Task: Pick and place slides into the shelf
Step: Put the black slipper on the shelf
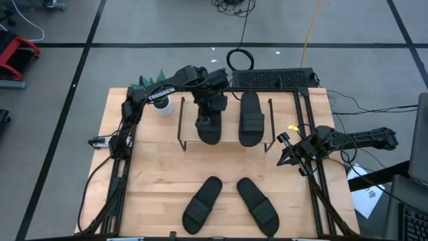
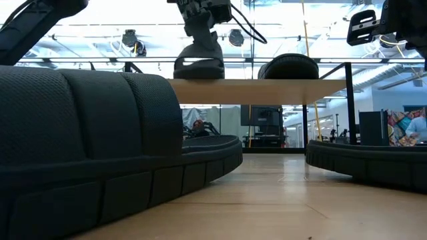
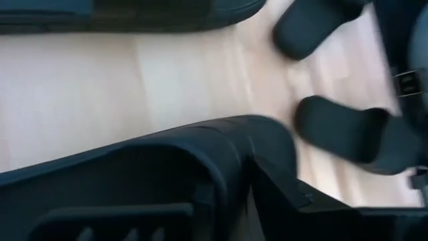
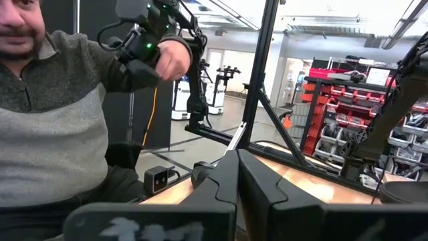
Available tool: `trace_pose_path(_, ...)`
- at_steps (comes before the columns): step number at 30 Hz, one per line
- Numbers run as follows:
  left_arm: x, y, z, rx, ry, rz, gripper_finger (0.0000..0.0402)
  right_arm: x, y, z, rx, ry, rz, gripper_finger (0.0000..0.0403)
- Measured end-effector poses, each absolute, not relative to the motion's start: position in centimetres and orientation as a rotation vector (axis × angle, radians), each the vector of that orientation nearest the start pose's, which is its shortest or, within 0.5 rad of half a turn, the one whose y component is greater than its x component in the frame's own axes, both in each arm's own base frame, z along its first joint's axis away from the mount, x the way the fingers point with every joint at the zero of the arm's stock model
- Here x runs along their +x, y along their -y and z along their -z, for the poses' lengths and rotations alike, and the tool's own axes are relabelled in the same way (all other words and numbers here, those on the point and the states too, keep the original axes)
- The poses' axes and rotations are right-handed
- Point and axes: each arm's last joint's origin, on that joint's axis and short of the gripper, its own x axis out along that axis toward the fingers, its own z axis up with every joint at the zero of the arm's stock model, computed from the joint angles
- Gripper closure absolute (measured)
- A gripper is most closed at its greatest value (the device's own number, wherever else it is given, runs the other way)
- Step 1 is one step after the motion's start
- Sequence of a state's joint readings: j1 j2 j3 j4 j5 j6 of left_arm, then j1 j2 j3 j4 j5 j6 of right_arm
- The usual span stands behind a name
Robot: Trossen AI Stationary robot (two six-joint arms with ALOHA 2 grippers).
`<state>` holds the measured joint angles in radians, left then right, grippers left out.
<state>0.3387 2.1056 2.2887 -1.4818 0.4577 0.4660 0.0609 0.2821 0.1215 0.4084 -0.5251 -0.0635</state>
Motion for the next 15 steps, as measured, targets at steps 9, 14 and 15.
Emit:
trace_pose_path(9,39.38,-12.18,-34.26,-0.016,-1.162,0.297,0.0245,10.68,-2.11,-21.98,-0.119,0.263,-0.575,0.0403)
trace_pose_path(14,39.38,-12.21,-34.19,0.001,-1.178,0.271,0.0201,10.68,-2.11,-21.98,-0.119,0.263,-0.575,0.0403)
trace_pose_path(15,39.39,-12.21,-34.18,0.008,-1.183,0.262,0.0193,10.68,-2.11,-21.98,-0.119,0.263,-0.576,0.0403)
